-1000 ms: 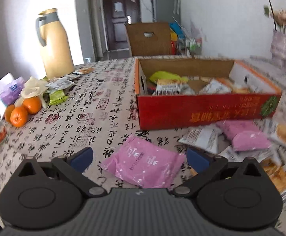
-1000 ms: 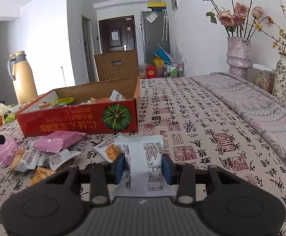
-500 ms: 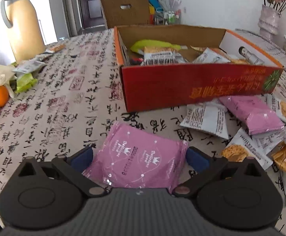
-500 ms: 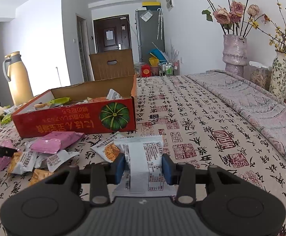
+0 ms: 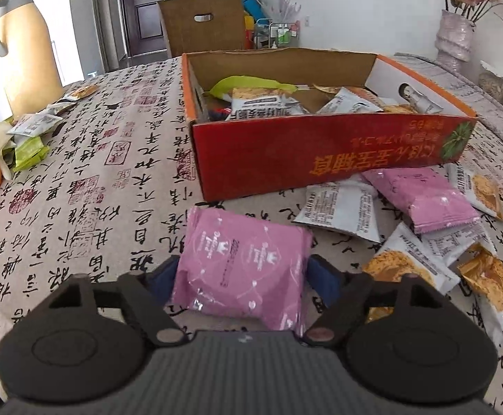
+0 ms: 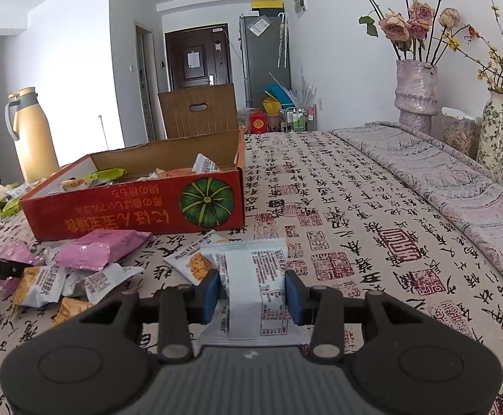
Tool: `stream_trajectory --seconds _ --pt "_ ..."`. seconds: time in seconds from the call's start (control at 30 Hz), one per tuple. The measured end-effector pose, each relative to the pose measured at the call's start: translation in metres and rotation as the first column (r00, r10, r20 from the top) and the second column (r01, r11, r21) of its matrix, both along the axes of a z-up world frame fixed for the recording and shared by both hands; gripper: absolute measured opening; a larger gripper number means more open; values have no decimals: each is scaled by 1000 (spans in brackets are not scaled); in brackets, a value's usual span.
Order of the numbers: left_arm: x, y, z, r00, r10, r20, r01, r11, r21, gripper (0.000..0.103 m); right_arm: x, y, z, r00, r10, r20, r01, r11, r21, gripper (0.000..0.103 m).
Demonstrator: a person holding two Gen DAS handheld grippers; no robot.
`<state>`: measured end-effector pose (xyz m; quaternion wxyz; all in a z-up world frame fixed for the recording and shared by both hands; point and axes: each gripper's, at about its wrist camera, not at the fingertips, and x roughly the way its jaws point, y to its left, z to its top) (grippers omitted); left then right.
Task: Organize snacks
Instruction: 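Lower the left tool onto the pink pack and grasp it, then carry the pink pack and white pack over the open box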
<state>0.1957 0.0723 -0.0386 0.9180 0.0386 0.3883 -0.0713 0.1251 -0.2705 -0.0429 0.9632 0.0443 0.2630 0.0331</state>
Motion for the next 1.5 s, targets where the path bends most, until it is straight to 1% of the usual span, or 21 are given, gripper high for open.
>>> stream_trajectory --seconds 0.1,0.13,0.3,0.43,0.7,0.9,1.03,1.13,1.27,1.5 --pt "-5 -2 0 1000 1 8 -1 1000 5 69 -1 0 0 1000 2 1 -2 1000 3 39" --pt "-7 -2 1 1000 2 11 -2 1000 5 65 -1 0 0 1000 4 2 -4 1000 4 39" --pt "-13 -4 2 1000 9 17 -9 1000 9 64 -4 1 2 1000 10 7 -10 1000 9 39" --pt "-18 -4 4 999 17 29 -17 1000 -1 64 -7 0 3 1000 14 11 -14 1000 13 39" --pt "-35 -7 21 992 56 109 -56 998 -5 64 -14 2 8 999 27 28 -28 999 16 39" --pt "-42 -13 37 984 69 162 -67 998 -18 64 -17 7 12 998 52 44 -53 999 14 39" --pt "-47 -17 45 977 87 196 -81 996 -39 64 -14 12 15 996 66 55 -67 998 19 39" --pt "-46 -19 49 972 107 211 -93 993 -72 64 -11 17 18 995 78 67 -80 997 20 39" --pt "-43 -24 55 966 123 225 -100 989 -110 64 -5 24 25 992 95 87 -97 995 20 39" --pt "-32 -36 64 959 145 243 -109 982 -153 64 12 35 37 983 129 129 -133 991 27 39"
